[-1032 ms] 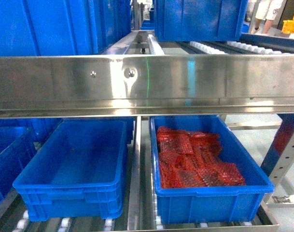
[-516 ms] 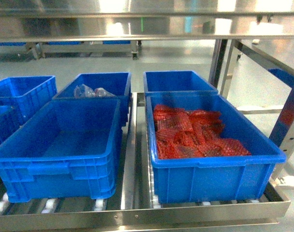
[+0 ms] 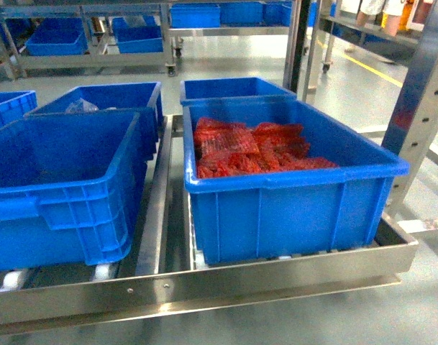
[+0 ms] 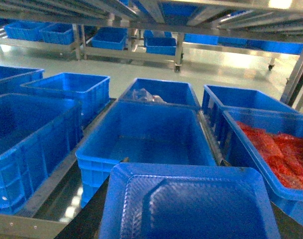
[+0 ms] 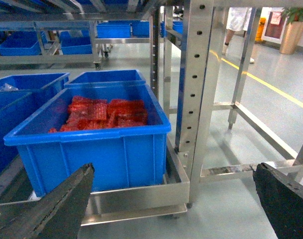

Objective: Pick blue part to blue bin on bottom shelf

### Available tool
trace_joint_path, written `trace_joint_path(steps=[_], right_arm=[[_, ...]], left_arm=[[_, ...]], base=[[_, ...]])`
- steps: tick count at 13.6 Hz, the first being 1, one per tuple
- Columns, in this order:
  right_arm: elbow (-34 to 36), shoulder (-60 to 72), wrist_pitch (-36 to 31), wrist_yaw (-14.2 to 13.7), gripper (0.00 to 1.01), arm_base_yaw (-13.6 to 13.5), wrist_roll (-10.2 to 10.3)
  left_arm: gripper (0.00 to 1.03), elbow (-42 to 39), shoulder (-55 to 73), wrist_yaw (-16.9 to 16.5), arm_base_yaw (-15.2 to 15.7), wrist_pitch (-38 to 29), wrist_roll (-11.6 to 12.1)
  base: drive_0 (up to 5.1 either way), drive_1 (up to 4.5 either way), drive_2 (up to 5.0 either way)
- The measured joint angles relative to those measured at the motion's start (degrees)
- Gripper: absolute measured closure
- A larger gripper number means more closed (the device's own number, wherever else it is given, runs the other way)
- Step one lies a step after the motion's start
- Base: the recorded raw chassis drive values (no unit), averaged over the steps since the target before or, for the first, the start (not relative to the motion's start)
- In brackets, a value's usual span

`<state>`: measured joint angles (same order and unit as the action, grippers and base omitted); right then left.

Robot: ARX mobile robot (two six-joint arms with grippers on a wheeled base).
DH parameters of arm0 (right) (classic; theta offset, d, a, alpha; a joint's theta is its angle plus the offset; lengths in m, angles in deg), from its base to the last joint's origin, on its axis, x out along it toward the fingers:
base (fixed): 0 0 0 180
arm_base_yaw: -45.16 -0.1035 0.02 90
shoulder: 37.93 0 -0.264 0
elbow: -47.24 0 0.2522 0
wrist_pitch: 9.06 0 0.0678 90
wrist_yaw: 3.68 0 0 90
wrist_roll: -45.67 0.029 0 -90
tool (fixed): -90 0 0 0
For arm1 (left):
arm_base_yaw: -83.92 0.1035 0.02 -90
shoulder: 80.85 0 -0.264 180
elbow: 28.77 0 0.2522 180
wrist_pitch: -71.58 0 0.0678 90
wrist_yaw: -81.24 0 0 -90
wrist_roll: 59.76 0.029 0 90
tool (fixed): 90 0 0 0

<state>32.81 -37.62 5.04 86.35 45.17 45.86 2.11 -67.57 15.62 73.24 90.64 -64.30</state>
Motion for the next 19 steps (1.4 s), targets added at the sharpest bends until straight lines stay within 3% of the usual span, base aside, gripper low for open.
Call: trace_joint_path(steps=[19], right_arm=[[0.0, 0.0, -0.02, -0.04, 0.03, 0.0, -0.02]], left_arm=[[0.6, 0.0, -0.04, -0.13, -0.04, 0.02, 0.0]], base=[[-0.1, -0.13, -0.1]])
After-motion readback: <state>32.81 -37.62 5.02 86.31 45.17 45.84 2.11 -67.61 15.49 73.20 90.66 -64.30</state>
